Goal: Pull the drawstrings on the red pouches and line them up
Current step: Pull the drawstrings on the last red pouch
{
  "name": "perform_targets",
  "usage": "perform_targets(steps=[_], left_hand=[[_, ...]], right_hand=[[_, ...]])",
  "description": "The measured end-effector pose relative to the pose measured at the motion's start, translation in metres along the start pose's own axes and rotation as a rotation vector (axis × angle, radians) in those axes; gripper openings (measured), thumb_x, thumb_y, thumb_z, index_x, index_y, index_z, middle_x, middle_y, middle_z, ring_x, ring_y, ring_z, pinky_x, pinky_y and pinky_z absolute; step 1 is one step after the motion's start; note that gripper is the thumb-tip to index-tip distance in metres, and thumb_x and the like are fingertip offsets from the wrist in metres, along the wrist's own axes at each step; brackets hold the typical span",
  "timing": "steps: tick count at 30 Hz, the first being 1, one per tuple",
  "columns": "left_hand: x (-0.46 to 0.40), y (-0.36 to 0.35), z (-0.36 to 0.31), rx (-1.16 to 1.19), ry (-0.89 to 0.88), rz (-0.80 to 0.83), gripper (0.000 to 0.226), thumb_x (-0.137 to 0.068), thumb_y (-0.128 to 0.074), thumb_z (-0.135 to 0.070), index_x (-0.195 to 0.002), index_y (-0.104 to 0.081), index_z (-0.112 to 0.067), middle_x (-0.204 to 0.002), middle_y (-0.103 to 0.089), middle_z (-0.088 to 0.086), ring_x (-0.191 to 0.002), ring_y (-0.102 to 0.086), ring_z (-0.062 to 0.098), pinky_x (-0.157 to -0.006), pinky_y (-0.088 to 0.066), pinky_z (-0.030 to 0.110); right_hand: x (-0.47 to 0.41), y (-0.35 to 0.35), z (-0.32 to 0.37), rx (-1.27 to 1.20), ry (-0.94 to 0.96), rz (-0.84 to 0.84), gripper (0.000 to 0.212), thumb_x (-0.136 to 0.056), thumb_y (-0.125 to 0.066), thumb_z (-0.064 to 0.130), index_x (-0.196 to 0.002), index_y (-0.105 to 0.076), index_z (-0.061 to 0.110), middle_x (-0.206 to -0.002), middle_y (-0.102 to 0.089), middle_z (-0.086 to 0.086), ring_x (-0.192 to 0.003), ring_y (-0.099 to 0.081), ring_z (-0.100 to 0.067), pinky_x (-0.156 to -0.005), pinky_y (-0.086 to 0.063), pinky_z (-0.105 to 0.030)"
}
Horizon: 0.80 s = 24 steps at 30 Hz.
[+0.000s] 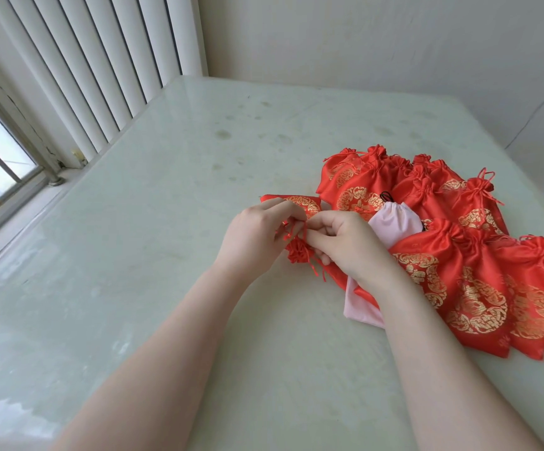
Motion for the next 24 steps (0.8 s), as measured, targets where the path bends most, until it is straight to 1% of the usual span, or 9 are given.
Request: perform_targets(steps=[3,5,7,11,15,17,20,22,24], left_hand=[[0.000,-0.001,0.003,0.045,0.030,0.016,0.006,-0.081,-0.054,-0.030,-0.084,-0.059,-0.028,-0.077,-0.060,-0.008,-0.062,-0.053,0.010,-0.056,-0.052,0.037],[0.001,-0.003,0.002,0.086,0.045,0.025,0.006,-0.080,-0.060,-0.020,-0.084,-0.065,-0.021,-0.077,-0.063,-0.007,-0.065,-0.055,0.010,-0.059,-0.052,0.037],[0.001,-0.005,0.000,0.118,0.060,0.031,0.007,-0.079,-0.061,-0.017,-0.083,-0.067,-0.019,-0.077,-0.063,-0.008,-0.067,-0.056,0.010,-0.062,-0.051,0.036],[0.000,-0.005,0.001,0.148,0.101,0.034,0.012,-0.079,-0.062,-0.018,-0.083,-0.071,-0.012,-0.077,-0.062,-0.010,-0.067,-0.057,0.006,-0.066,-0.051,0.034],[0.002,-0.004,0.000,0.191,0.157,0.064,0.012,-0.085,-0.060,-0.014,-0.087,-0.071,-0.009,-0.075,-0.069,-0.003,-0.067,-0.062,0.010,-0.065,-0.050,0.020],[0.003,-0.008,0.005,0.235,0.264,0.101,0.017,-0.094,-0.052,-0.012,-0.087,-0.067,-0.010,-0.073,-0.066,-0.005,-0.063,-0.062,0.008,-0.064,-0.048,0.015],[0.003,-0.003,0.014,0.200,0.395,0.032,0.026,-0.100,-0.037,-0.018,-0.082,-0.055,-0.013,-0.066,-0.061,0.002,-0.060,-0.058,0.020,-0.064,-0.046,0.030],[0.003,0.004,0.021,0.087,0.447,-0.010,0.023,-0.099,-0.034,-0.016,-0.089,-0.054,-0.011,-0.067,-0.056,0.002,-0.068,-0.055,0.026,-0.066,-0.044,0.036],[0.004,0.004,0.027,-0.047,0.510,0.046,0.023,-0.098,-0.032,-0.012,-0.105,-0.055,-0.011,-0.081,-0.058,0.007,-0.083,-0.057,0.032,-0.072,-0.046,0.039]], right_hand=[[-0.001,0.006,0.001,0.034,-0.010,-0.116,0.022,-0.085,-0.055,0.002,-0.071,-0.055,0.019,-0.037,-0.050,0.007,-0.035,-0.045,-0.004,-0.044,-0.035,-0.015],[0.000,0.013,0.004,0.154,0.008,-0.211,0.020,-0.082,-0.054,0.006,-0.067,-0.052,0.019,-0.042,-0.051,0.006,-0.042,-0.050,-0.010,-0.047,-0.037,-0.021],[0.000,0.016,0.004,0.196,-0.053,-0.207,0.022,-0.083,-0.049,0.009,-0.062,-0.048,0.015,-0.048,-0.047,0.004,-0.049,-0.048,-0.017,-0.047,-0.035,-0.026],[0.002,0.007,-0.012,-0.340,-0.365,-0.088,0.034,-0.087,-0.038,0.010,-0.053,-0.035,0.016,-0.049,-0.037,0.001,-0.046,-0.037,-0.016,-0.039,-0.017,-0.021],[0.001,0.015,-0.010,-0.623,-0.315,-0.165,0.036,-0.092,-0.048,0.018,-0.057,-0.041,0.017,-0.055,-0.050,0.003,-0.051,-0.046,-0.011,-0.039,-0.024,-0.018],[0.002,0.015,-0.010,-0.817,-0.333,-0.183,0.034,-0.092,-0.051,0.022,-0.060,-0.042,0.018,-0.061,-0.061,0.003,-0.050,-0.049,-0.008,-0.038,-0.026,-0.015],[0.003,0.015,-0.010,-1.048,-0.371,-0.165,0.037,-0.094,-0.046,0.024,-0.058,-0.038,0.019,-0.051,-0.054,0.004,-0.039,-0.039,-0.006,-0.036,-0.022,-0.015],[0.004,0.023,-0.013,-0.952,-0.397,-0.153,0.039,-0.095,-0.044,0.026,-0.058,-0.036,0.019,-0.042,-0.036,0.007,-0.032,-0.027,-0.005,-0.034,-0.017,-0.016],[0.004,0.029,-0.016,-0.676,-0.402,-0.156,0.038,-0.095,-0.045,0.024,-0.059,-0.035,0.018,-0.038,-0.029,0.009,-0.029,-0.022,-0.004,-0.034,-0.013,-0.015]])
Point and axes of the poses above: each hand's wrist, its own x-axis away from the middle knuckle, its own y-axis out of the back of the hand, z = x × y, the point moved 6 cm from there along -x, towards the middle knuckle
